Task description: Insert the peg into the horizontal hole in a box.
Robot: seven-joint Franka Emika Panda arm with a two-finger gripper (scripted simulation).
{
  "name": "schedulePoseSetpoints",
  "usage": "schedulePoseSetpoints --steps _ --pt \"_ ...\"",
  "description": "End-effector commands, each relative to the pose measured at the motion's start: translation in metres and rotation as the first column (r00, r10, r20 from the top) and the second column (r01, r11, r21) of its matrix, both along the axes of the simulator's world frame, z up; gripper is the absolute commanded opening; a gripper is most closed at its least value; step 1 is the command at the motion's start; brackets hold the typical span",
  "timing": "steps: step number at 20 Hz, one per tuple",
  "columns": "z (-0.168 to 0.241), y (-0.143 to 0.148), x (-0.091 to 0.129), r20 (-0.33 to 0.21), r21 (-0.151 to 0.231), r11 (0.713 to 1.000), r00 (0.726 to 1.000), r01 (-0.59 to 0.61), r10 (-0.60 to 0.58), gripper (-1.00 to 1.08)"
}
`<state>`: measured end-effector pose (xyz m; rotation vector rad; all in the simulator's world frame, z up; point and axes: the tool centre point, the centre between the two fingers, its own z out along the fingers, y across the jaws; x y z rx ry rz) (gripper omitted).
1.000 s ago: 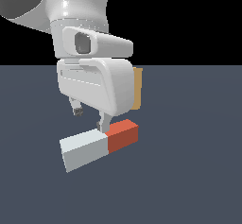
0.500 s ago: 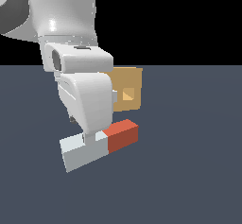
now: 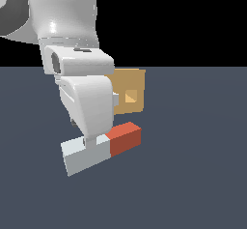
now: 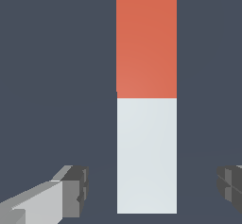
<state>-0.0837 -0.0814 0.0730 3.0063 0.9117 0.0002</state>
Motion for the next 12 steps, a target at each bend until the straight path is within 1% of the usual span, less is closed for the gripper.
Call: schedulePoseSetpoints --steps 1,6,12 --pt "0.000 0.000 0.000 0.000 0.000 1.000 1.000 0.000 0.000 1.00" --pt "-0.010 0.000 0.000 0.000 0.000 1.000 1.000 0.000 0.000 1.00" --pt "-0.037 0.000 -0.001 0.000 0.000 1.000 1.000 -0.001 0.001 1.00"
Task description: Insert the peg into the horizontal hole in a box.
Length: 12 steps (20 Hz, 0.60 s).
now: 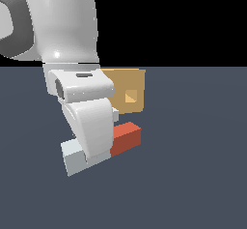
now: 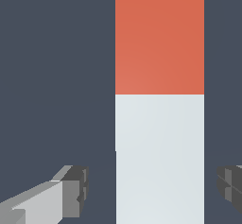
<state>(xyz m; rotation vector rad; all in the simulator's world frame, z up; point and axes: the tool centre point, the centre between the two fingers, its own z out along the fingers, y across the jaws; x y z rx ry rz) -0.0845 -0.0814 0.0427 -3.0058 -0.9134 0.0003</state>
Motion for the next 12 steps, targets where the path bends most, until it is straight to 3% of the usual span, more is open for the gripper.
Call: schedulePoseSetpoints --steps 1,7,8,12 --pt "-0.0103 -0.0002 -0.0001 0.000 0.000 1.000 1.000 0.000 0.000 1.00" --pt "-0.0196 0.0002 0.0005 0.000 0.000 1.000 1.000 -0.001 0.001 1.00" --pt "-0.0196 0.0002 0.0005 0.000 0.000 1.000 1.000 -0.001 0.001 -1.00" --pt "-0.0196 0.0002 0.0005 0.000 0.000 1.000 1.000 -0.001 0.001 -1.00"
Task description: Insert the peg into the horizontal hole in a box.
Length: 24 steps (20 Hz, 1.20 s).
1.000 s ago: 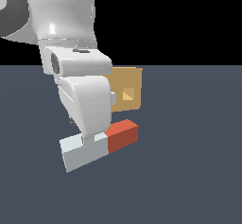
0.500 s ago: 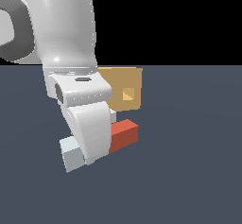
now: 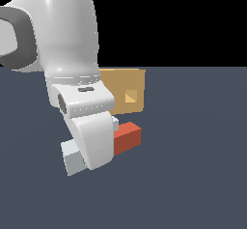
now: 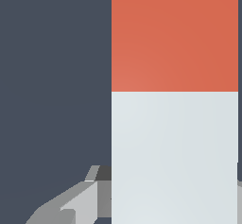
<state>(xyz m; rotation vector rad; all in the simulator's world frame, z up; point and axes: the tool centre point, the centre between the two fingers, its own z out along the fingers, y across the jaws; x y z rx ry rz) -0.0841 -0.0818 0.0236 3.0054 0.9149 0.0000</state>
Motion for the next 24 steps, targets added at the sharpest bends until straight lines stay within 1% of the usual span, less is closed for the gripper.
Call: schedulePoseSetpoints --steps 1,9,16,20,22,24 --pt "-0.001 0.001 0.000 0.000 0.000 1.000 1.000 0.000 0.000 -1.00" --pt "0.000 0.000 0.002 0.000 0.000 1.000 1.000 -0.009 0.009 -1.00" --pt "0.004 0.001 0.017 0.000 -0.001 0.995 0.995 -0.096 0.096 -1.00" --pt "0.008 0.004 0.033 0.000 -0.001 0.982 0.982 -0.187 0.187 -1.00" --pt "0.010 0.006 0.043 0.000 -0.002 0.970 0.970 -0.244 0.244 -1.00" --pt "0.013 0.010 0.054 0.000 -0.002 0.951 0.951 -0.308 0.308 -1.00"
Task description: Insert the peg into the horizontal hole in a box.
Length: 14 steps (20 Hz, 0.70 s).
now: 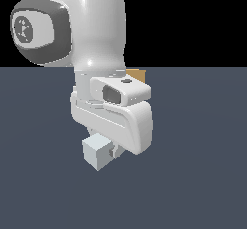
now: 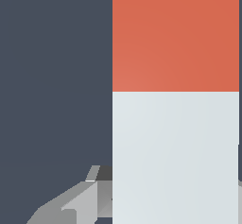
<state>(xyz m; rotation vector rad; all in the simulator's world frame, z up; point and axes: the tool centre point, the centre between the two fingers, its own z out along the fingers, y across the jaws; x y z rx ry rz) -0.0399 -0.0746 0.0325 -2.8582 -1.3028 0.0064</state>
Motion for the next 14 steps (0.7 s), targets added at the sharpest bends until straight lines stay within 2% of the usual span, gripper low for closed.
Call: schedulePoseSetpoints --steps 1,4,7,10,14 --pt "0.005 0.005 0.016 0.004 -0.001 0.996 0.996 -0.085 0.085 -1.00" --pt "0.010 0.014 0.034 0.004 -0.001 0.980 0.980 -0.199 0.199 -1.00" --pt "0.015 0.025 0.051 0.004 -0.001 0.950 0.950 -0.311 0.311 -1.00" --pt "0.019 0.038 0.067 0.004 -0.001 0.907 0.907 -0.420 0.420 -1.00" --pt "0.025 0.059 0.086 0.004 -0.001 0.830 0.830 -0.557 0.557 -1.00"
